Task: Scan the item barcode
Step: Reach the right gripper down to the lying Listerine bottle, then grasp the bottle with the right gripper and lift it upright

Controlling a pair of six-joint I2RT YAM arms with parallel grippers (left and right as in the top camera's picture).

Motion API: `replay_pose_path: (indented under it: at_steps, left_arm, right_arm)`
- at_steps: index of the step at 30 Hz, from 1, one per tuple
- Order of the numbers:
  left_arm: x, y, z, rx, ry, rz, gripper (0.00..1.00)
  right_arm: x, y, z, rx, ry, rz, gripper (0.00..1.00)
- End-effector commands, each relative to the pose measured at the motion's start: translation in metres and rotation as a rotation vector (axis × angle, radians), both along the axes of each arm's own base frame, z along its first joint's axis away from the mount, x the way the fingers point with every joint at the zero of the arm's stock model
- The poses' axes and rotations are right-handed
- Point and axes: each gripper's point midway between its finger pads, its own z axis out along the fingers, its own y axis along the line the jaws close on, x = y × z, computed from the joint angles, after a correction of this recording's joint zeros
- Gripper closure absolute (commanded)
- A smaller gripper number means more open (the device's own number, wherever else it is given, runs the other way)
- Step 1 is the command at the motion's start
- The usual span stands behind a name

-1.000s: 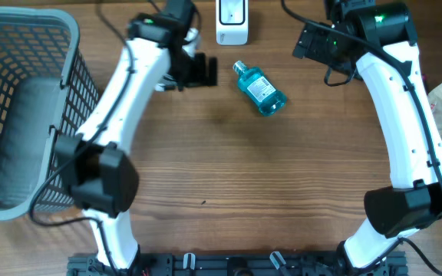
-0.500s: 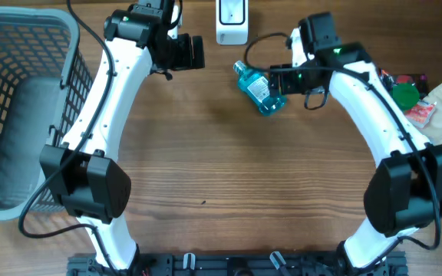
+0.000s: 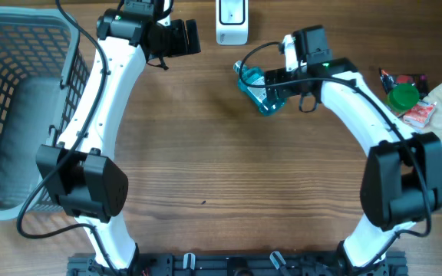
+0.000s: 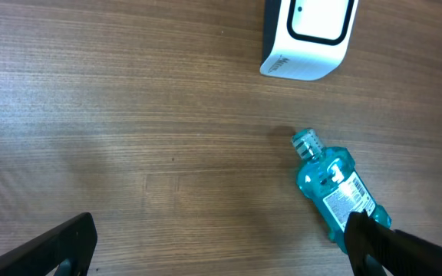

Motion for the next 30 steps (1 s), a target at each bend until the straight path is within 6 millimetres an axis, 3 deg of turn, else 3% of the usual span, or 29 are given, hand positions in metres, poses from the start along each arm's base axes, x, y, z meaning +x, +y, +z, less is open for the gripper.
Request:
replay_pose_path:
  at_steps: [1, 6, 10, 16, 21, 23, 27, 30]
  left_arm:
    - [0.002, 0.004, -0.001, -0.009, 0.002, 0.048, 0.00]
    - [0.002, 0.042, -0.006, 0.021, 0.032, 0.238, 0.00]
    - [-0.008, 0.061, -0.012, 0.061, 0.082, 0.277, 0.00]
    - [-0.011, 0.064, -0.014, 0.080, 0.092, 0.284, 0.00]
    - [-0.014, 0.064, -0.015, 0.084, 0.106, 0.283, 0.00]
    - [-0.013, 0.064, -0.015, 0.084, 0.103, 0.283, 0.00]
    - [-0.013, 0.064, -0.015, 0.084, 0.104, 0.283, 0.00]
    - [-0.014, 0.064, -0.015, 0.084, 0.105, 0.283, 0.00]
  right_arm:
    - [0.005, 0.020, 0.000, -0.108, -0.062, 0.074, 0.00]
    - [0.015, 0.059, 0.009, -0.128, -0.177, 0.159, 0.00]
    - [0.033, 0.065, 0.016, -0.118, -0.261, 0.174, 0.00]
    - [0.068, 0.096, -0.013, -0.135, -0.302, 0.243, 0.00]
    - [0.091, 0.109, -0.020, -0.051, -0.282, 0.256, 0.01]
    - [0.092, 0.110, -0.021, -0.049, -0.282, 0.256, 0.01]
    - [0.089, 0.113, -0.032, -0.034, -0.258, 0.267, 0.16]
    - [0.086, 0.115, -0.050, -0.023, -0.221, 0.276, 0.18]
